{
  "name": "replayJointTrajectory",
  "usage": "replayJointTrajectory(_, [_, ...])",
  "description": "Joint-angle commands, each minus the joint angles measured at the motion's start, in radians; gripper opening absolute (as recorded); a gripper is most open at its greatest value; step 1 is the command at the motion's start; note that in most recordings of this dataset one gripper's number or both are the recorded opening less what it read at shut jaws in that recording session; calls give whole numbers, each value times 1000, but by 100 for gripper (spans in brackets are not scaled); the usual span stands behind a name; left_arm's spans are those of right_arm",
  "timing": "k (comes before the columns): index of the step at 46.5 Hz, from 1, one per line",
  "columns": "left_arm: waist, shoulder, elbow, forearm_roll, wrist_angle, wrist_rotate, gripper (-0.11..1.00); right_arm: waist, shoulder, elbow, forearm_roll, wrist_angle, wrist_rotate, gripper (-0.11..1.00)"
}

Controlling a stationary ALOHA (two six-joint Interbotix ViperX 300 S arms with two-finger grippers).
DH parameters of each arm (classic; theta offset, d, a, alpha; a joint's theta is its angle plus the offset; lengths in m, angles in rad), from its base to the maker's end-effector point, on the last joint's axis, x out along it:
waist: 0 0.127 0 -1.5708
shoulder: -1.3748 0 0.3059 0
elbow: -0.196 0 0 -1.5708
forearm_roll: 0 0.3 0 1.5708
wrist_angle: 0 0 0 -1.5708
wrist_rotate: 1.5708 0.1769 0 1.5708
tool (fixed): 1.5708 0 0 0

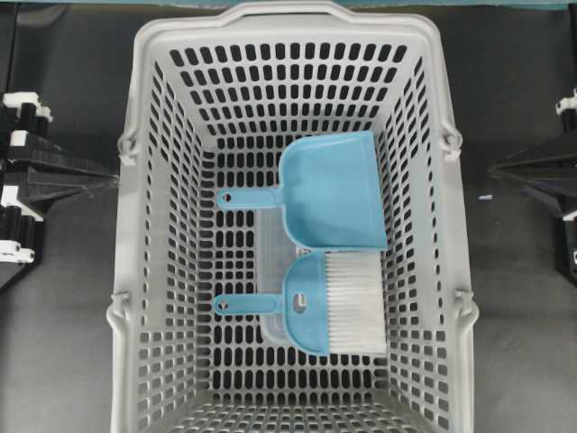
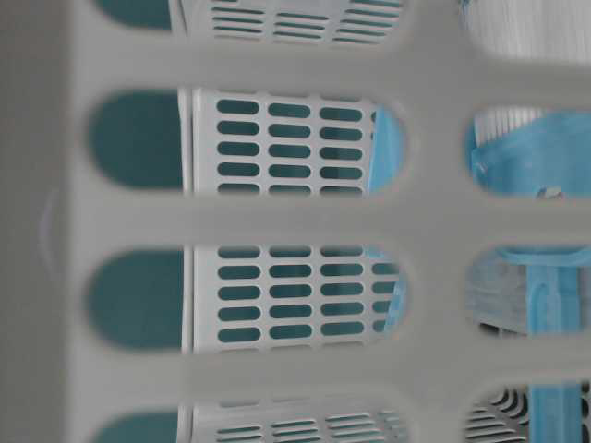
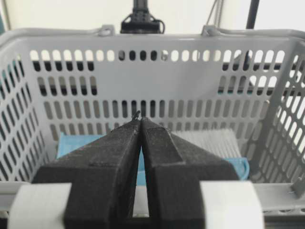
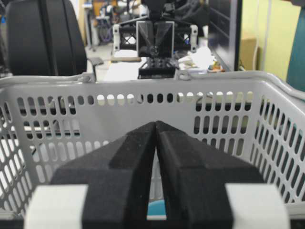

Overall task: Pick up the hand brush from the shopping basket with the left arm.
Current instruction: 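Move the left gripper into the basket toward the blue brush handle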

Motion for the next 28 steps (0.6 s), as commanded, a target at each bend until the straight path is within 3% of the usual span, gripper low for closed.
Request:
replayJointTrajectory(1, [-3,9,-86,43,81,-17,6,0,3,-25,3,-6,18,0])
replayJointTrajectory(9, [-18,54,-241,43,351,-54,0,0,-8,-51,21,78,18,0])
replayJointTrajectory(20, [-80,198,-448,43,707,-94,0,2,3,-130,18,318,9,0])
replayJointTrajectory(28, [-121,348,-563,43,845,-106,0,2,2,-144,18,419,9,0])
